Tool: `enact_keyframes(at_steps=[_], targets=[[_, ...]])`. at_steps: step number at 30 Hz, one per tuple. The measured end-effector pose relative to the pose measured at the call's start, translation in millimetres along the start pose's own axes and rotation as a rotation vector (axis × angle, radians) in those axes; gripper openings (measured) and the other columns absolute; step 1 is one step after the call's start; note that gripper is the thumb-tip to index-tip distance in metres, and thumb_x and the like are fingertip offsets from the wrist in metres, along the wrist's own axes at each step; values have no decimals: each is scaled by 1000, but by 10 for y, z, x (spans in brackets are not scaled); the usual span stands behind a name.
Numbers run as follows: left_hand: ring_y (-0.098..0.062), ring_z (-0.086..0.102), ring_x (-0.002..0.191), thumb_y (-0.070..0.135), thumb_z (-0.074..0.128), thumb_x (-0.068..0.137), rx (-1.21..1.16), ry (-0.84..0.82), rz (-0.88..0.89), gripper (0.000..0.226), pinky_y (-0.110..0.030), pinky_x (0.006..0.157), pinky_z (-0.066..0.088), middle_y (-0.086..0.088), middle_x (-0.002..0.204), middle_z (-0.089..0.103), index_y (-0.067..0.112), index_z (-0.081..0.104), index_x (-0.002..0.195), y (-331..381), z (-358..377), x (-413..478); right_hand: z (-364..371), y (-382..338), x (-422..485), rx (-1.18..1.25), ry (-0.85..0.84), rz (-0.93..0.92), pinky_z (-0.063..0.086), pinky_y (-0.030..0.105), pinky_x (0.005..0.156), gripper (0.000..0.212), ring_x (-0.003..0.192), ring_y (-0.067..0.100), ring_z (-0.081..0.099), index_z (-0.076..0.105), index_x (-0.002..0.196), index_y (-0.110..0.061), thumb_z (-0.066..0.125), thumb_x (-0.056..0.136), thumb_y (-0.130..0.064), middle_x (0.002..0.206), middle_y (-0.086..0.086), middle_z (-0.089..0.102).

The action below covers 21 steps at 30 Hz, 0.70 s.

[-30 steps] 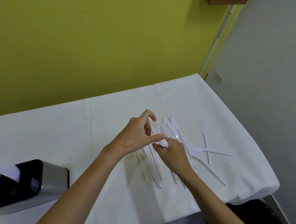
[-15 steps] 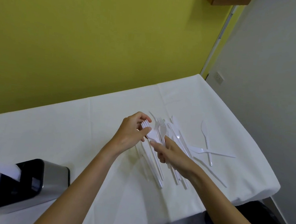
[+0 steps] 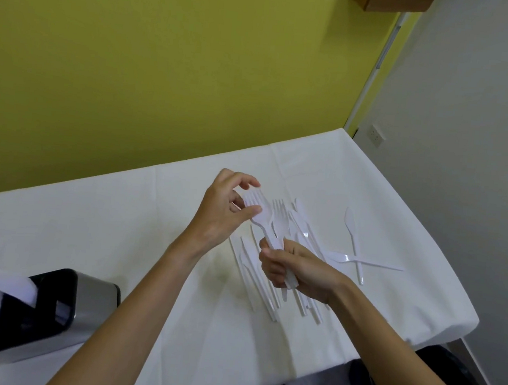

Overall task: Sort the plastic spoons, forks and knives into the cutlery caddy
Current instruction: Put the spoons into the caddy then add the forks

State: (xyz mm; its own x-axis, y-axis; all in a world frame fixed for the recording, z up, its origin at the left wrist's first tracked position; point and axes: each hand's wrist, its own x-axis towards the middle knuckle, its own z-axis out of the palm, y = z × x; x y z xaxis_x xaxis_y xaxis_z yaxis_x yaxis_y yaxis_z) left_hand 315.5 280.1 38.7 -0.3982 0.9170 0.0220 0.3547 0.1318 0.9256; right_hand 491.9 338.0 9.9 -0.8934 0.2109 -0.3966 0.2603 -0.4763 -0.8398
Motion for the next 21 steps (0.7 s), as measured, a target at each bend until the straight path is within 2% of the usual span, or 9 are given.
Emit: enact_keyframes(at_steps=[3,6,8,11,14,17,19,21], targets=[[-14,54,62,7,71,83,-59,-44,-88,47,-20,60,49,0,111,52,27,53,121,-34,22,-10,9,-9,-12,-3,-30,-8,32,21,57,27,53,12,22,38,73,-19,49,97,-24,59,-3,23],[-7,54,59,13,63,90,-38,-229,-128,28,-22,57,48,1,90,60,25,59,115,-30,42,-48,36,-8,-21,-85,-42,46,39,22,59,41,50,12,26,42,60,-25,45,101,-27,56,-1,24],[-6,52,59,18,63,91,-15,-282,-128,18,-22,56,46,4,82,58,25,60,107,-17,62,-66,58,-19,-27,-122,-43,102,32,22,52,47,48,12,25,38,54,-22,46,100,-32,53,-1,24],[-8,50,62,22,67,88,33,-249,-119,11,-21,54,45,2,85,57,25,57,93,-29,81,-67,75,-33,-29,-213,-23,120,21,23,48,47,45,11,24,35,59,-16,46,99,-36,52,-2,29],[-1,50,62,24,67,88,33,-188,-113,12,-16,54,42,7,86,57,23,56,94,-54,65,-66,90,-9,-40,-262,104,54,25,22,49,32,47,11,29,37,78,-15,49,98,-38,58,-5,41],[0,47,66,23,66,89,82,-208,-85,17,-11,57,38,8,89,54,21,52,99,-54,41,-79,102,1,-68,-365,174,-26,43,25,65,29,59,11,50,35,89,-11,44,100,-37,68,-3,56],[-5,45,70,24,66,88,138,-265,-66,20,-15,61,39,4,92,53,21,50,101,-44,35,-94,97,-31,-59,-506,151,-18,43,23,78,35,71,5,54,44,90,-2,40,101,-36,75,0,64],[-9,45,71,25,66,88,155,-313,-60,21,-17,61,40,2,93,53,22,50,101,-26,35,-100,56,-73,-25,-643,115,-3,44,29,83,42,78,12,56,59,84,-5,39,101,-39,85,8,66]])
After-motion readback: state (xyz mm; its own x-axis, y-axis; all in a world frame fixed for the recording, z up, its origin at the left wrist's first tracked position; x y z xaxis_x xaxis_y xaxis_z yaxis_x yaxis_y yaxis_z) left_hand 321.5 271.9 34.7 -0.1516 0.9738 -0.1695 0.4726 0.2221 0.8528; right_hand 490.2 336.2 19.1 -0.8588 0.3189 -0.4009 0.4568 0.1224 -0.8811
